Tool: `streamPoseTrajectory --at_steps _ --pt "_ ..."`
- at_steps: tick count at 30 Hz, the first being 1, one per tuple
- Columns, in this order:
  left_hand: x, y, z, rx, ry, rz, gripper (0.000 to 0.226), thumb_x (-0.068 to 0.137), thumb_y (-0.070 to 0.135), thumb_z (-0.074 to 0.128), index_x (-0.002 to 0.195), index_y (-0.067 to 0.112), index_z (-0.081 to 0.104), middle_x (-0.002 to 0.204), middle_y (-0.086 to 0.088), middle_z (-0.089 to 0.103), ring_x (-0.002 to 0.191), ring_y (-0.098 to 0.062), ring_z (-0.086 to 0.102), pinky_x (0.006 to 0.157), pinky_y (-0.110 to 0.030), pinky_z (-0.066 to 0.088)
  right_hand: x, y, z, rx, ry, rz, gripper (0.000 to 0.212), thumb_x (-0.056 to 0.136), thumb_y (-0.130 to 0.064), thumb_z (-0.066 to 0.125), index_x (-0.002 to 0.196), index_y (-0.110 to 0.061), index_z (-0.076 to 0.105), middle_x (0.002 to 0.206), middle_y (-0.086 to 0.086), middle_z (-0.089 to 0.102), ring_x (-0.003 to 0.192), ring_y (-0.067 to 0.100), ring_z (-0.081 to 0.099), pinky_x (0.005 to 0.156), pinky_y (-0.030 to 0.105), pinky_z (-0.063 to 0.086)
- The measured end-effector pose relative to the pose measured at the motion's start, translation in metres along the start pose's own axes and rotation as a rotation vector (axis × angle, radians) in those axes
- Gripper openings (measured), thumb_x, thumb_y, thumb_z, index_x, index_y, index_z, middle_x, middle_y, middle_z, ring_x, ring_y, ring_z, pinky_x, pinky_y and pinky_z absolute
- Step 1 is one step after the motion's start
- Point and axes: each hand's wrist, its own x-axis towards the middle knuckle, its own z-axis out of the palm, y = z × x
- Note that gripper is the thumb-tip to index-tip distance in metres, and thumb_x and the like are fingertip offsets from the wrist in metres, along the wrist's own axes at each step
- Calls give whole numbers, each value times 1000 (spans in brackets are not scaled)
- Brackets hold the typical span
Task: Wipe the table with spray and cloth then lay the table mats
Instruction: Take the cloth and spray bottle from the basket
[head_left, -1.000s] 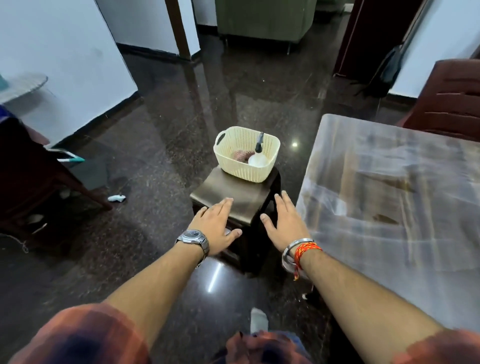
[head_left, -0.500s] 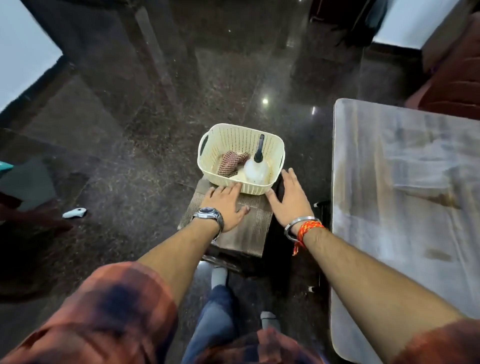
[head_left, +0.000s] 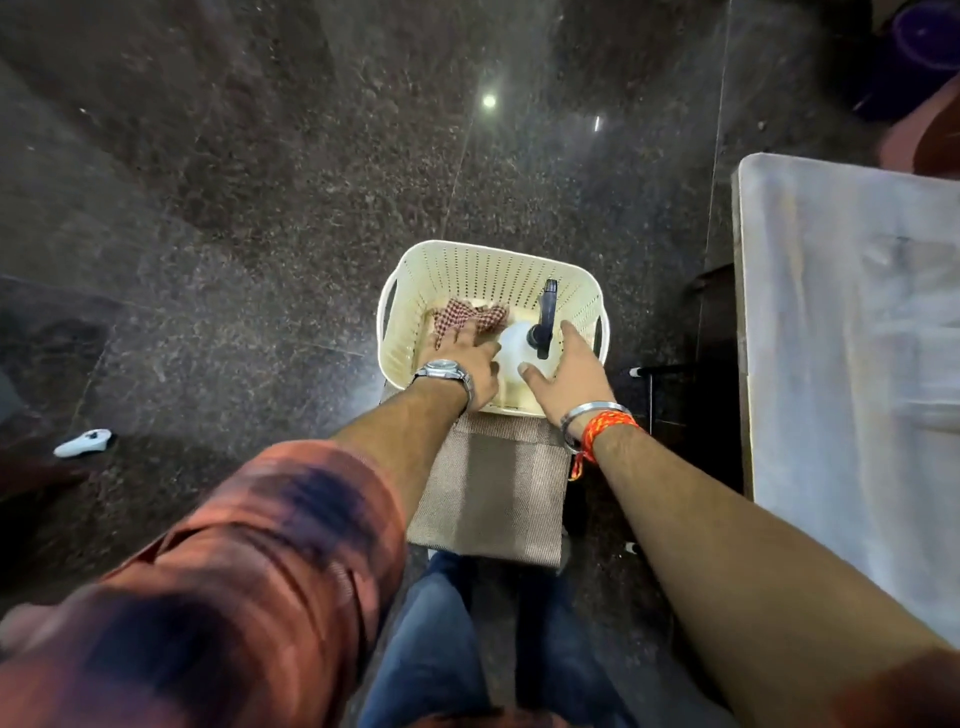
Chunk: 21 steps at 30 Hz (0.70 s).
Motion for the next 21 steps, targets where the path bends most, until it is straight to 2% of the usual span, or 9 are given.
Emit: streamPoseTrajectory --at_steps 4,8,11,14,16,18,20,21 --pt "24 -4 0 -96 -66 -105 59 91 35 40 147 44 27 162 -6 -10 147 -37 -9 116 -52 -7 16 2 15 127 61 2 57 84 -25 70 135 -14 46 125 9 60 113 29 58 100 41 47" --pt "38 -5 -4 -125 -140 -108 60 93 38 41 148 45 20 162 1 -9 146 -37 -13 115 -57 -6 29 7 27 200 103 2 33 86 -27 68 116 -17 58 110 4 64 101 26 60 93 44 51" --pt "47 -4 -2 -111 -159 -109 61 90 30 44 148 39 27 162 10 -2 146 -38 -11 115 -62 -3 37 10 31 248 128 5 21 89 -29 64 108 -21 61 104 2 64 94 24 61 90 43 52" --pt "46 -2 2 -86 -60 -132 58 84 19 53 140 29 44 160 11 13 146 -37 7 113 -64 11 35 11 29 273 151 -21 22 92 -27 61 113 -19 63 103 3 63 90 24 62 88 38 51" --pt "42 -5 2 -76 93 -127 45 83 18 58 128 21 55 152 3 35 134 -34 36 108 -57 33 29 9 25 297 150 -59 23 93 -28 63 113 -16 65 100 0 58 91 20 58 87 32 48" --pt "35 -10 -2 -102 229 -93 26 84 22 60 110 15 63 124 -6 59 107 -31 57 91 -46 51 23 5 17 300 190 -107 23 91 -32 65 105 -14 67 97 -1 54 91 18 53 84 27 45" --pt "25 -9 -14 -140 292 -61 16 84 22 62 96 13 65 100 -10 67 90 -31 62 78 -40 55 16 -2 6 267 248 -138 25 91 -35 66 93 -10 63 95 1 50 88 17 49 78 23 39" --pt "20 -8 -21 -164 315 -56 13 84 20 62 94 12 66 95 -11 67 87 -33 63 75 -38 54 13 -6 1 249 272 -149 27 91 -34 65 90 -8 60 96 2 47 86 17 47 77 21 36"
